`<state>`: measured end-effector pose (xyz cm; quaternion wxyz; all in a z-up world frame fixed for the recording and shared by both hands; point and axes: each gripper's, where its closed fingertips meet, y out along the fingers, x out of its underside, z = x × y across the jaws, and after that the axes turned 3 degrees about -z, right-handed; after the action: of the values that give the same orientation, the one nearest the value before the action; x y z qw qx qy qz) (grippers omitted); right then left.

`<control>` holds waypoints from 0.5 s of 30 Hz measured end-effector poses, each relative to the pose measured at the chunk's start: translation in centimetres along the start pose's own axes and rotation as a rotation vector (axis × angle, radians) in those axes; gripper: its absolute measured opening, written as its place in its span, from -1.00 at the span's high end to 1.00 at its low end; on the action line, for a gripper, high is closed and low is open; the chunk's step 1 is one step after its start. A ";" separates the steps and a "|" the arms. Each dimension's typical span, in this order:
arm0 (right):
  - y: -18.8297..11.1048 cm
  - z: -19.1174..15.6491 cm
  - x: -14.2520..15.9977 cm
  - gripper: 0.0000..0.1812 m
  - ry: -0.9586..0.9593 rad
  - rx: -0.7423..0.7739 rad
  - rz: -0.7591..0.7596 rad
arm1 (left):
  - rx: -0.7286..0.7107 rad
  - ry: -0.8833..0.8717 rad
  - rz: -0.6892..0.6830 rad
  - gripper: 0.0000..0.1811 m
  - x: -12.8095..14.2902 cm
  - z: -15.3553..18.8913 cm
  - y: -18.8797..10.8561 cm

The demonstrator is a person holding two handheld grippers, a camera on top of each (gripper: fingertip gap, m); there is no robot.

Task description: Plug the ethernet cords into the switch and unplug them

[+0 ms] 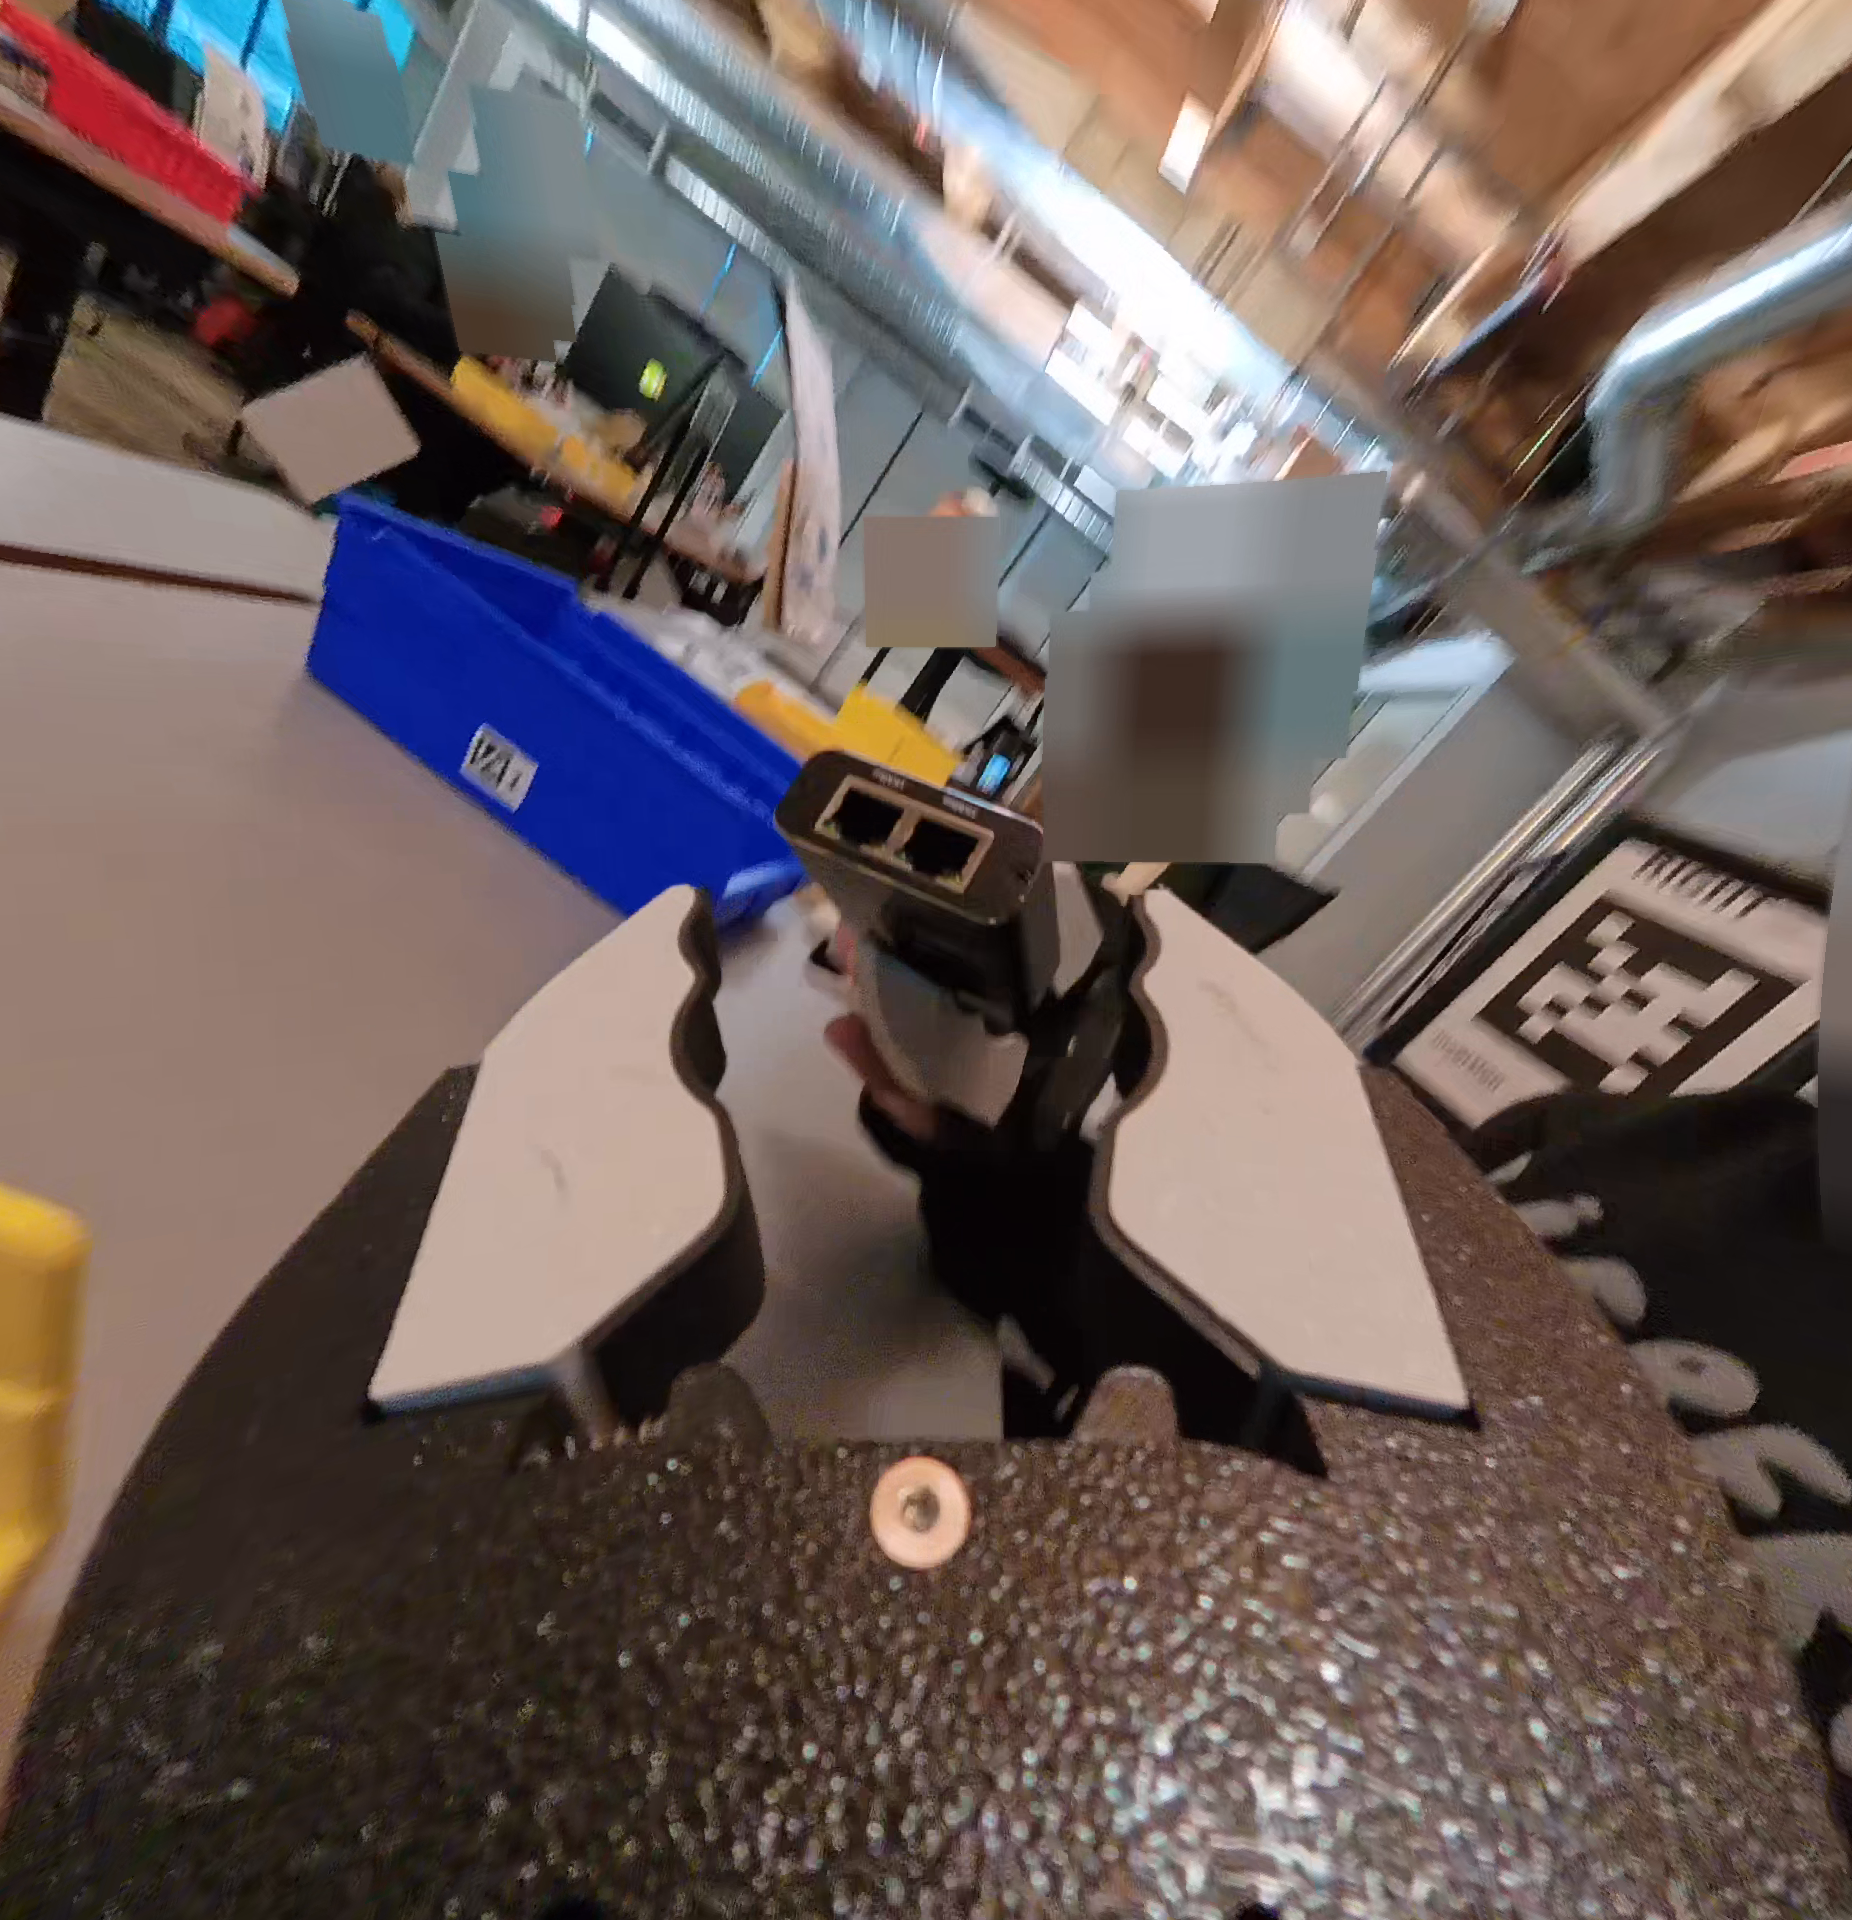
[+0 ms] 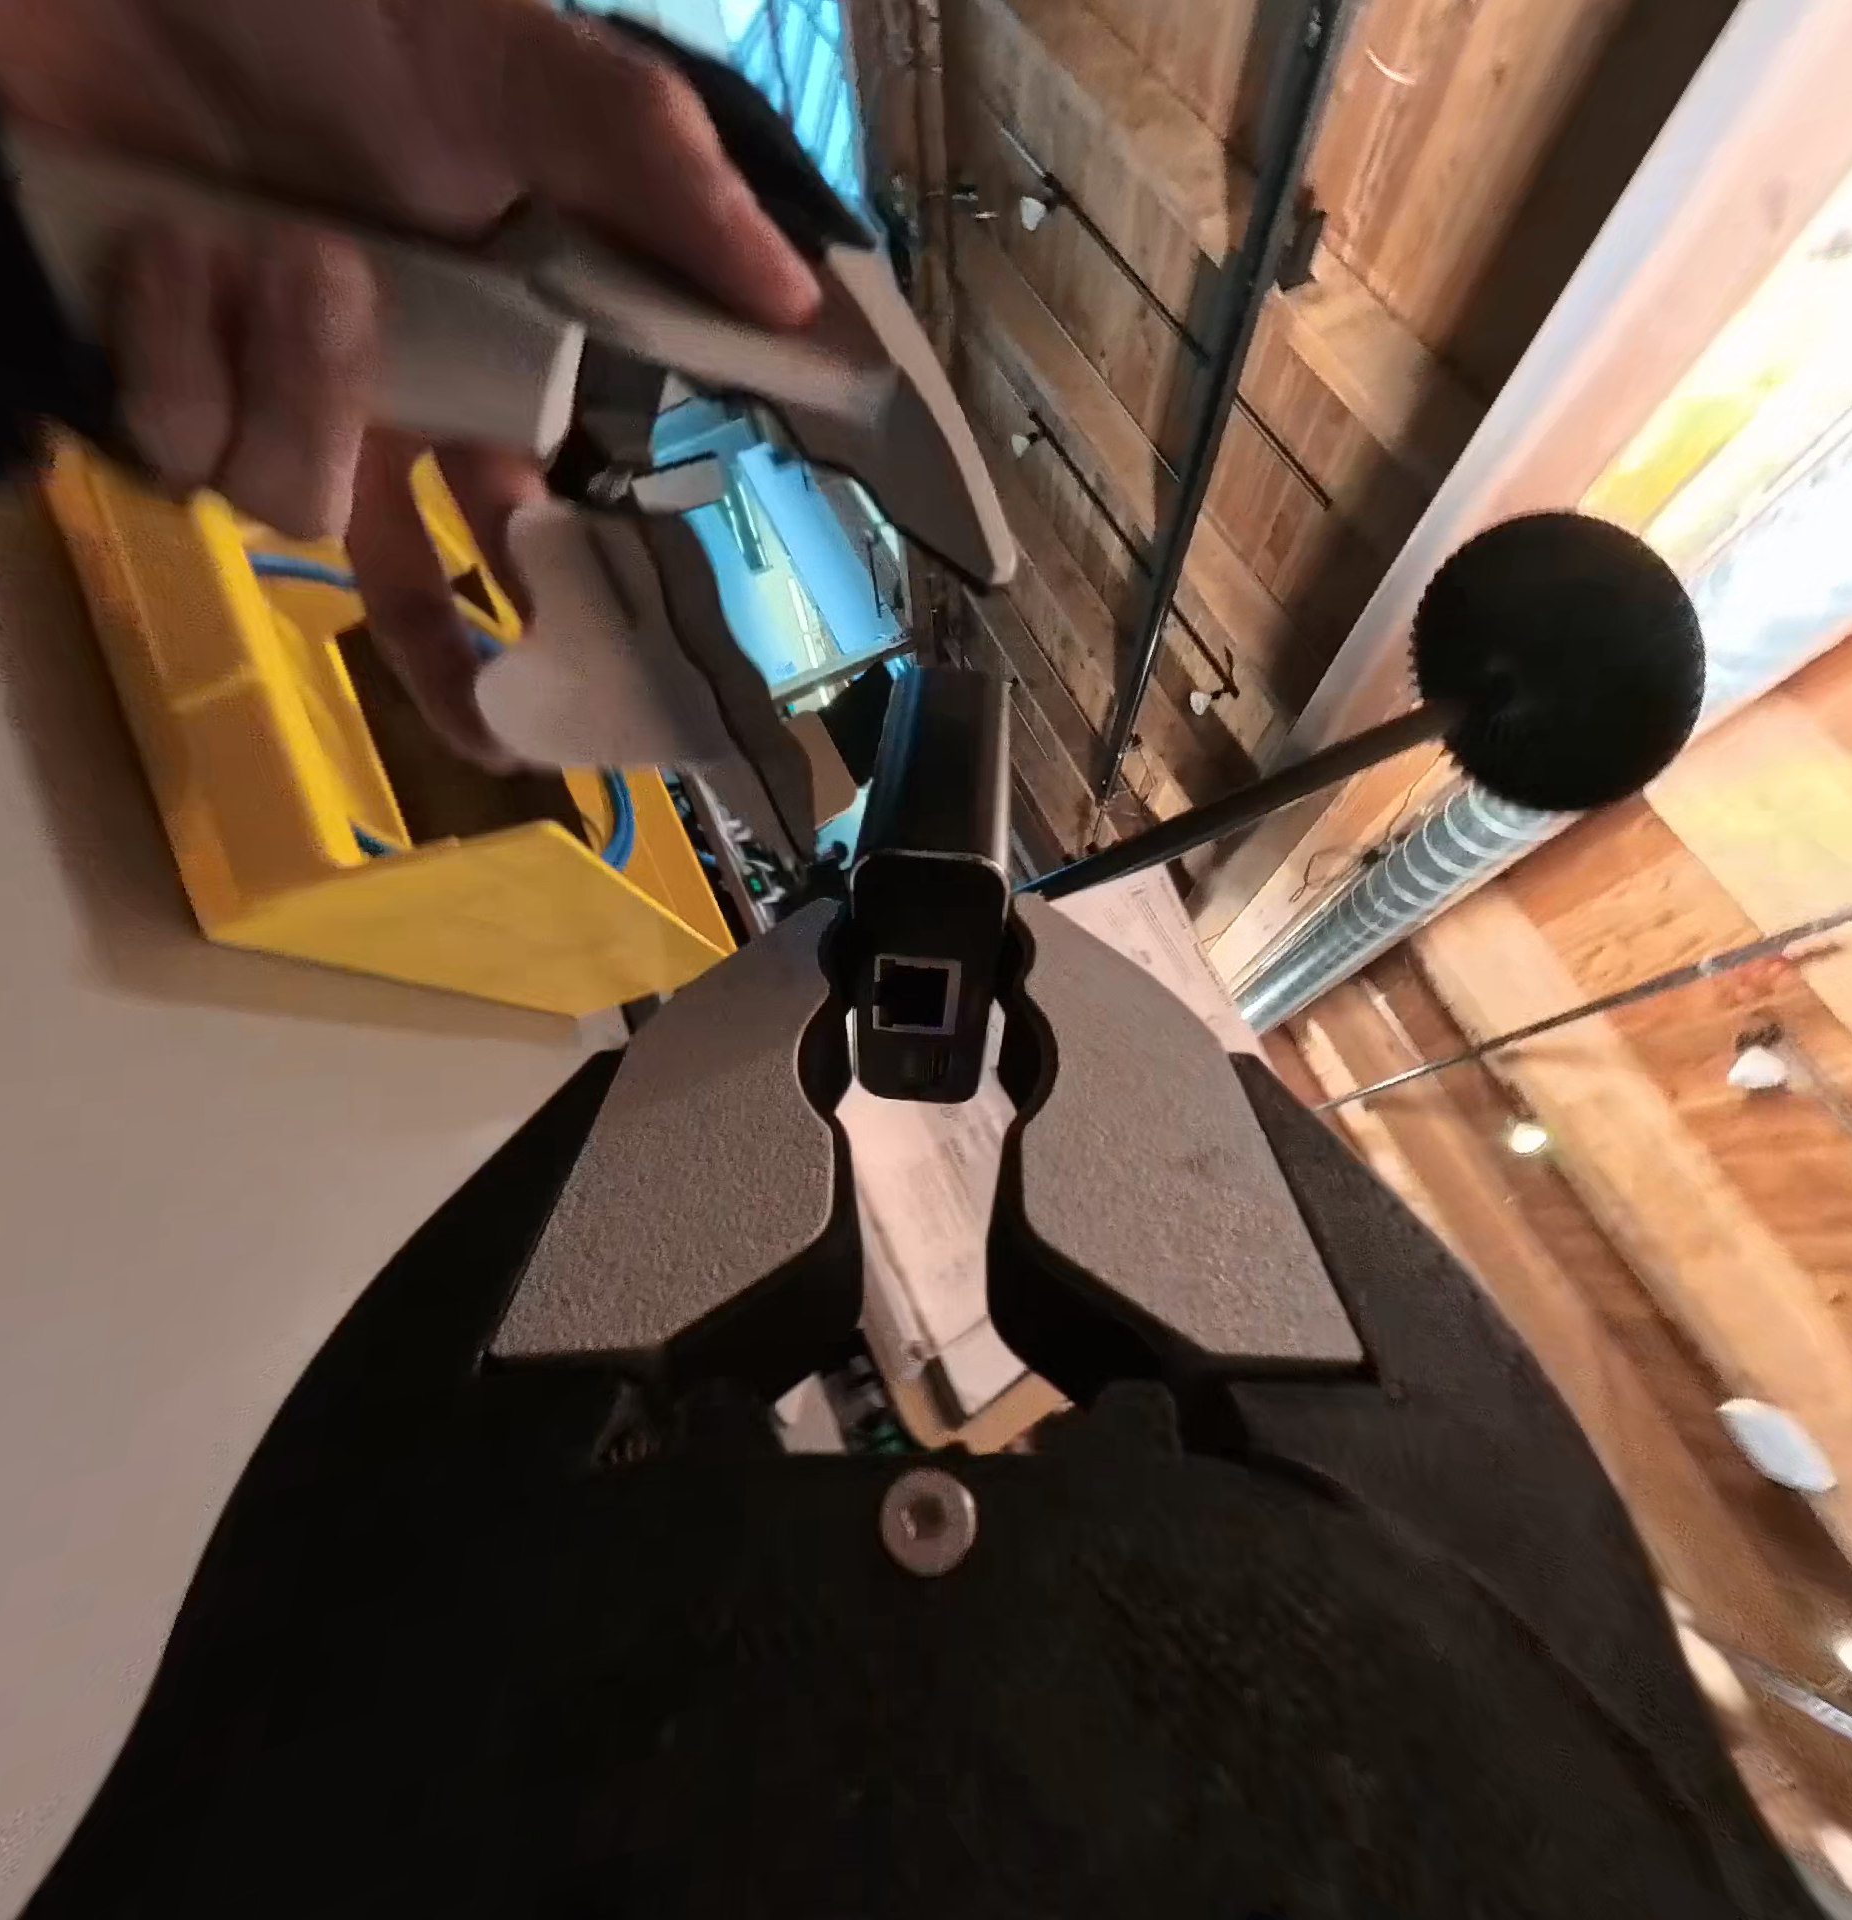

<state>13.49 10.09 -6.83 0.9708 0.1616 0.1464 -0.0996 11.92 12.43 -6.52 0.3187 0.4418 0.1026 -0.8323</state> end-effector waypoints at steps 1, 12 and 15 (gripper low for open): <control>-0.2 -0.2 0.1 0.73 -0.057 -0.013 0.003 | -0.030 0.007 -0.071 0.21 0.7 -0.2 -0.3; -0.5 -4.6 -2.0 0.73 -0.530 -0.142 0.041 | 0.057 -0.283 -0.348 0.58 5.4 -0.5 -0.3; -0.6 -4.7 -1.4 0.72 -0.465 -0.161 0.039 | 0.063 -0.261 -0.337 0.64 5.5 -1.0 -0.2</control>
<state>10.89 11.38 -10.82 0.9899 0.0592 -0.0765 -0.1033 10.21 10.59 -11.53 0.1714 0.3164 0.1065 -0.9269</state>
